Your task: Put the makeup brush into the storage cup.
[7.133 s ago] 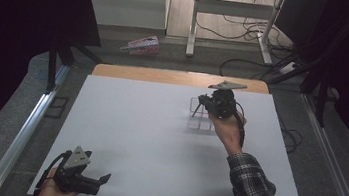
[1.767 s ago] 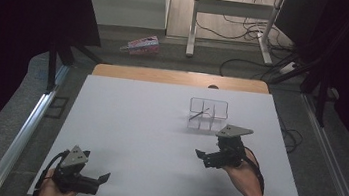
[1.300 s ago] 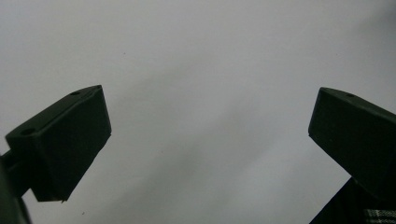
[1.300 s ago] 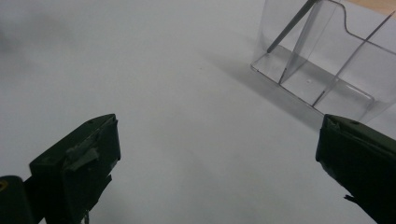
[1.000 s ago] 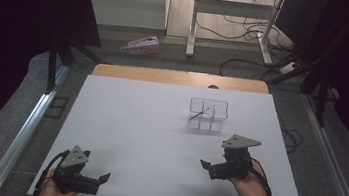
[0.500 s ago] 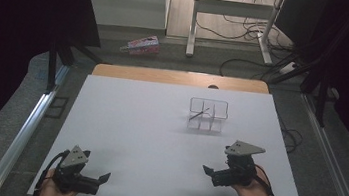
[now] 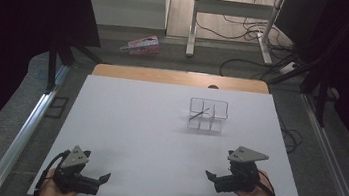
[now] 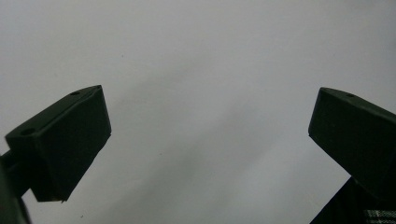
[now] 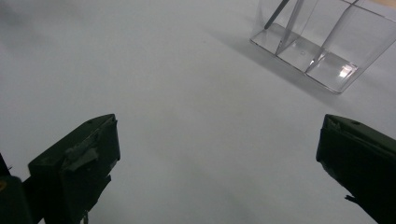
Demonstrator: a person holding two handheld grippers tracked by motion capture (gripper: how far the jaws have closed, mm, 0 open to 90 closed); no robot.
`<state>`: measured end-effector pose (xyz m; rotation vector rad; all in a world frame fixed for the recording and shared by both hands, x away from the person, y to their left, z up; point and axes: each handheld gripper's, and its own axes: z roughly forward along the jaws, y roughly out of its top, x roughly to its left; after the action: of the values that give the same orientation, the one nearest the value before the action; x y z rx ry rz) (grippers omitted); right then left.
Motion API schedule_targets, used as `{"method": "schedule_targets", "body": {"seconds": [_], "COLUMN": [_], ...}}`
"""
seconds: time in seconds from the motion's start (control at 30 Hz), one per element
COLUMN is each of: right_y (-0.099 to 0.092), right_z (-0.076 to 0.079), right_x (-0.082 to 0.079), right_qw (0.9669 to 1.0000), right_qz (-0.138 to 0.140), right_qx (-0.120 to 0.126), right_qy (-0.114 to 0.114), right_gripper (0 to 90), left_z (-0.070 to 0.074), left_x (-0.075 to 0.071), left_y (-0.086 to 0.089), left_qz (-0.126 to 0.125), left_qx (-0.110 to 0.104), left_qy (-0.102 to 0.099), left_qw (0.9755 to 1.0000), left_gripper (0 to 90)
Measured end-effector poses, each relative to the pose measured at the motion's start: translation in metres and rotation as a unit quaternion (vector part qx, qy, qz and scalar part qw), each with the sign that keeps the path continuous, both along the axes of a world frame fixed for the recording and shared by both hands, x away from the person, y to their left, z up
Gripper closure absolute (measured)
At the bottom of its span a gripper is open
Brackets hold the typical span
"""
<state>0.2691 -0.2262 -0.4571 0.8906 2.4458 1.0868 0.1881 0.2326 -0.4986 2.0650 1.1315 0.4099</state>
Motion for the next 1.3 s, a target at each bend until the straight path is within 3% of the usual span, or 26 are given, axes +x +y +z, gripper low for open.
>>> {"method": "schedule_targets", "body": {"seconds": [0.63,1.3], "right_y": [-0.012,-0.033], "right_z": [-0.004,-0.005], "right_x": [-0.014,-0.026], "right_qw": [0.9999,0.9994], "right_qz": [-0.005,-0.030], "right_qx": [-0.010,-0.017], "right_qy": [0.001,0.000], "right_gripper": [0.0,0.0], "left_z": [0.000,0.000], "left_x": [0.000,0.000], "left_y": [0.000,0.000], "left_qz": [-0.001,0.000], "left_qx": [-0.002,-0.002], "left_qy": [-0.003,-0.005], "left_qw": [1.0000,1.0000], "left_gripper": [0.0,0.0]}}
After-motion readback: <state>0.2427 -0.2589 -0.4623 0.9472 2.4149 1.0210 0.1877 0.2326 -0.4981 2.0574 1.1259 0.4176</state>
